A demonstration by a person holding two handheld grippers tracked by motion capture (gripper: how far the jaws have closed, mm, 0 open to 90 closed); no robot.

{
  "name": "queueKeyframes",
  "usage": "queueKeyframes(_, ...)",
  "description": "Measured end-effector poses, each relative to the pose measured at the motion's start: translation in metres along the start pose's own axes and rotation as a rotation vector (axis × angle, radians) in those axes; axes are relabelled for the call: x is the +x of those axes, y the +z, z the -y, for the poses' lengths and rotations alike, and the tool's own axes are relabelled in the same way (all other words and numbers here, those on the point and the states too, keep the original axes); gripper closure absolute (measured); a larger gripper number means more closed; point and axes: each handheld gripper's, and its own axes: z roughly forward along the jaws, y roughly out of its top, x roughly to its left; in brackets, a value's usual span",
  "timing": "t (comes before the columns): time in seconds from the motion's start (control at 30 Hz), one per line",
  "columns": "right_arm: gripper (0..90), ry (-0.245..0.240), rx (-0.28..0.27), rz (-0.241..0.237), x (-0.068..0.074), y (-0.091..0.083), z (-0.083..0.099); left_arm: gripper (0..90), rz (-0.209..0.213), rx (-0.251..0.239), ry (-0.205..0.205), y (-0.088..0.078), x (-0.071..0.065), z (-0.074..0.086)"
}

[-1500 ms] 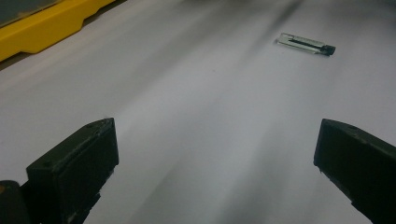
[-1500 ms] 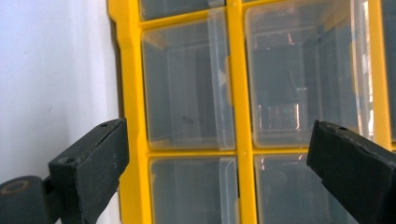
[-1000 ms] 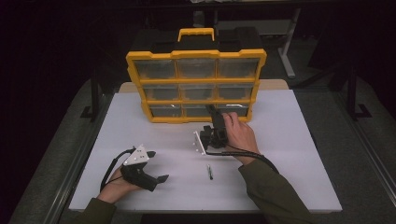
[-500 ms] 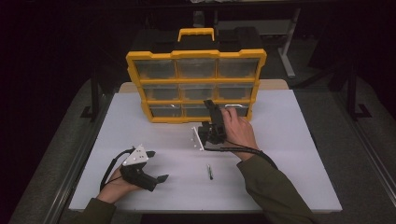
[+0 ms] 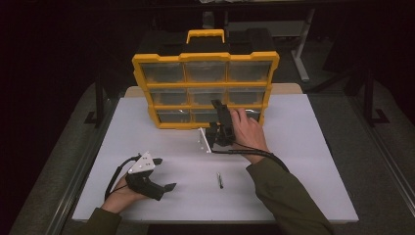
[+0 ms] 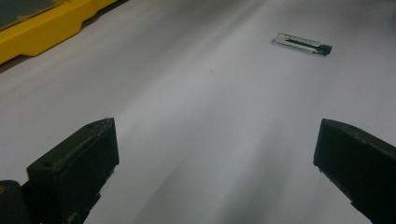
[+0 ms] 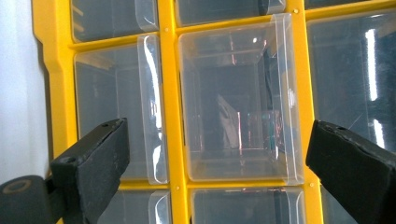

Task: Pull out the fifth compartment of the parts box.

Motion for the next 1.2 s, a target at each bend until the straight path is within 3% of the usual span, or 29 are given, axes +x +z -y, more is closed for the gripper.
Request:
queueKeyframes(0.87,5.8,-0.024,-0.006,0.024,-0.018,0.016,-0.007,0.0,-0.001,-0.009,-0.005,-0.001,0.000,0.000)
queueKeyframes(1.03,5.8,-0.026,0.001,0.028,-0.020,0.019,-0.009,0.0,0.002,-0.025,-0.024,0.000,-0.001,0.000)
queueKeyframes(1.07,5.8,-0.027,0.001,0.027,-0.021,0.020,-0.009,0.0,-0.001,-0.011,-0.008,-0.001,0.000,0.000)
queueKeyframes(1.2,5.9,-0.032,0.002,0.034,-0.024,0.022,-0.009,0.0,0.000,-0.006,-0.008,-0.001,0.000,0.000)
